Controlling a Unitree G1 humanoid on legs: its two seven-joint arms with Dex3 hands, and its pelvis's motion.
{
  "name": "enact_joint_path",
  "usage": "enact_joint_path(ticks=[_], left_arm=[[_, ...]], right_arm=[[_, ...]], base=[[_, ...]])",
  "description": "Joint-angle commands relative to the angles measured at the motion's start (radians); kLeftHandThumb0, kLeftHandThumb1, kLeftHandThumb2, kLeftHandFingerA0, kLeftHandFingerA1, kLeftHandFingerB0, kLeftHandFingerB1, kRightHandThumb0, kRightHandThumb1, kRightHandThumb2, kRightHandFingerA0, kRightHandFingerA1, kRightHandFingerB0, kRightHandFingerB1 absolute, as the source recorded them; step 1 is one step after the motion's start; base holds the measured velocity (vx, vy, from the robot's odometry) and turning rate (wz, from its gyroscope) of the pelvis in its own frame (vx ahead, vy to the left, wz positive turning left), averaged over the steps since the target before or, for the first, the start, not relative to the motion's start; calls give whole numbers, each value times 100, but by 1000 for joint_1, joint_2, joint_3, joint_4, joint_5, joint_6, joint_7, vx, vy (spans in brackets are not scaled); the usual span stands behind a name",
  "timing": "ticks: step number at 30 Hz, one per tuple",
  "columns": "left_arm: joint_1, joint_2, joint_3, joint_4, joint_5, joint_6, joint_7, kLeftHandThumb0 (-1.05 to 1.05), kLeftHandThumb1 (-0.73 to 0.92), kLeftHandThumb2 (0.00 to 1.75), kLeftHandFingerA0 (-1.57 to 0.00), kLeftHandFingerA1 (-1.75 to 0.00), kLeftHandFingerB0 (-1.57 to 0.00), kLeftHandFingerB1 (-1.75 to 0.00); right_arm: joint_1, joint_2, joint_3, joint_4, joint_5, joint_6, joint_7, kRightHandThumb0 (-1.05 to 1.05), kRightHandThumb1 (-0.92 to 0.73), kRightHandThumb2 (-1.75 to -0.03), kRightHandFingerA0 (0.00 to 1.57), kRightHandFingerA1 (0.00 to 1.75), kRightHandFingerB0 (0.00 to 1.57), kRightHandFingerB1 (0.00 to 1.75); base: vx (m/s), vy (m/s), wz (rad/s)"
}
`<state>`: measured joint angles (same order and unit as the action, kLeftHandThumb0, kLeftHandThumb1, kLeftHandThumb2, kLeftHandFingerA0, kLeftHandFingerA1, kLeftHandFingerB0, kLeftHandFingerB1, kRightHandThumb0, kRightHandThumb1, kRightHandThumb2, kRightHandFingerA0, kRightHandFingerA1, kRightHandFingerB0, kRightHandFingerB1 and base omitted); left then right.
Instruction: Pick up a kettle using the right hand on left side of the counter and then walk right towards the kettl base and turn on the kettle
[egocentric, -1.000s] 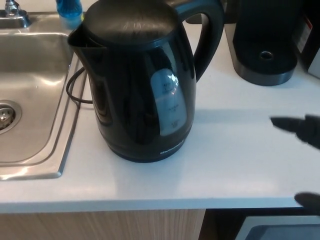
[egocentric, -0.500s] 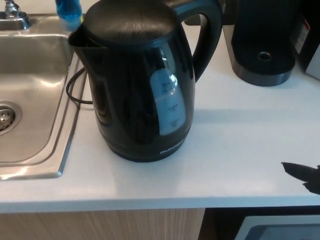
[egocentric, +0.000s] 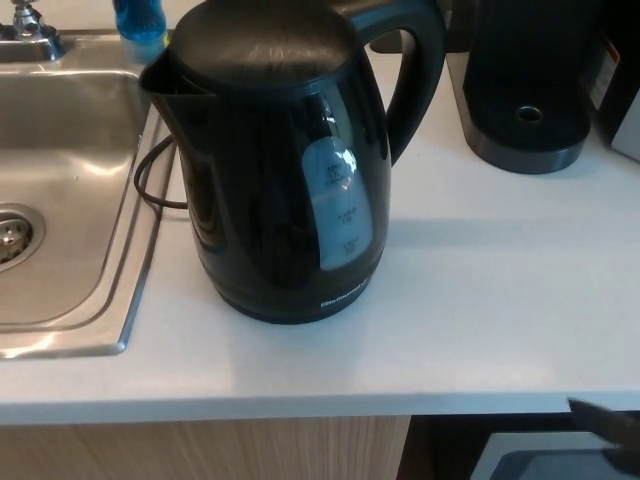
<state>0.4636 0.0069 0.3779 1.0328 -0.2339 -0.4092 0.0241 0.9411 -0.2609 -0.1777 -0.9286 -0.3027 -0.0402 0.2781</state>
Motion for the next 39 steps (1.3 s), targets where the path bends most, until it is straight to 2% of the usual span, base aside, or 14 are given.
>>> enact_joint_path(ticks=[1,2,8,12,14,19,24,28,29,30,31,32,37,39], left_arm=[[25,11,5,-52,4,-77,-22,36,47,125,-95,-106,-86,-95],[28,11,6,-59,2,-89,-32,43,42,135,-96,-106,-86,-95],[27,-5,29,-109,-28,-80,-42,41,45,126,-96,-105,-85,-95],[48,-22,31,-179,-21,-99,-60,43,37,143,-100,-110,-89,-101],[57,-30,29,-206,-15,-92,-55,43,40,136,-105,-111,-91,-100],[67,-45,30,-251,-14,-48,-44,43,42,137,-101,-111,-86,-98],[34,-31,42,-185,-15,-71,-58,41,45,130,-96,-106,-86,-96],[31,-33,42,-190,-13,-77,-60,47,40,137,-100,-108,-85,-97],[35,-37,40,-209,-12,-70,-55,39,46,135,-98,-109,-83,-96],[38,-40,37,-222,-9,-63,-48,39,46,135,-98,-109,-83,-96],[41,-42,37,-230,-8,-61,-44,39,46,137,-98,-109,-82,-96],[44,-43,36,-236,-5,-61,-41,39,43,136,-97,-108,-81,-96],[35,-36,39,-208,-3,-74,-46,35,41,134,-99,-108,-82,-96],[39,-36,40,-211,4,-54,-22,36,46,130,-95,-108,-82,-95]], right_arm=[[78,55,104,252,-120,-232,-155,-40,-66,-60,32,45,17,27],[74,59,114,290,-116,-232,-159,-40,-66,-60,33,45,18,28],[63,64,134,337,-116,-245,-176,-44,-67,-61,30,45,17,28],[59,66,144,338,-126,-257,-191,-45,-68,-61,32,46,19,28],[57,62,143,340,-125,-260,-192,-46,-67,-60,33,47,19,29],[76,74,151,357,-108,-231,-191,-45,-66,-60,33,45,20,29],[-24,79,144,583,-54,-197,-200,-38,-64,-59,34,47,21,28],[-114,64,129,784,-65,-211,-233,-41,-66,-60,33,50,19,30],[-156,69,119,877,-35,-192,-226,-51,-51,-83,28,57,13,43],[-181,73,110,932,-8,-187,-217,-51,-51,-83,28,57,13,43],[-192,83,103,947,7,-160,-211,-50,-50,-83,30,57,14,43],[-204,93,94,968,26,-134,-203,-43,-65,-60,36,50,23,30],[-234,94,81,1043,22,-127,-209,-43,-66,-61,37,49,23,30],[-287,66,85,1189,-27,-167,-266,-47,-68,-60,42,52,25,31]], base=[[0,0,0],[0,0,0],[0,0,0],[0,0,0],[0,0,0],[0,0,0],[0,0,0],[0,0,0],[0,0,0],[0,0,0],[0,0,0],[0,0,0],[0,0,0],[0,0,0]])
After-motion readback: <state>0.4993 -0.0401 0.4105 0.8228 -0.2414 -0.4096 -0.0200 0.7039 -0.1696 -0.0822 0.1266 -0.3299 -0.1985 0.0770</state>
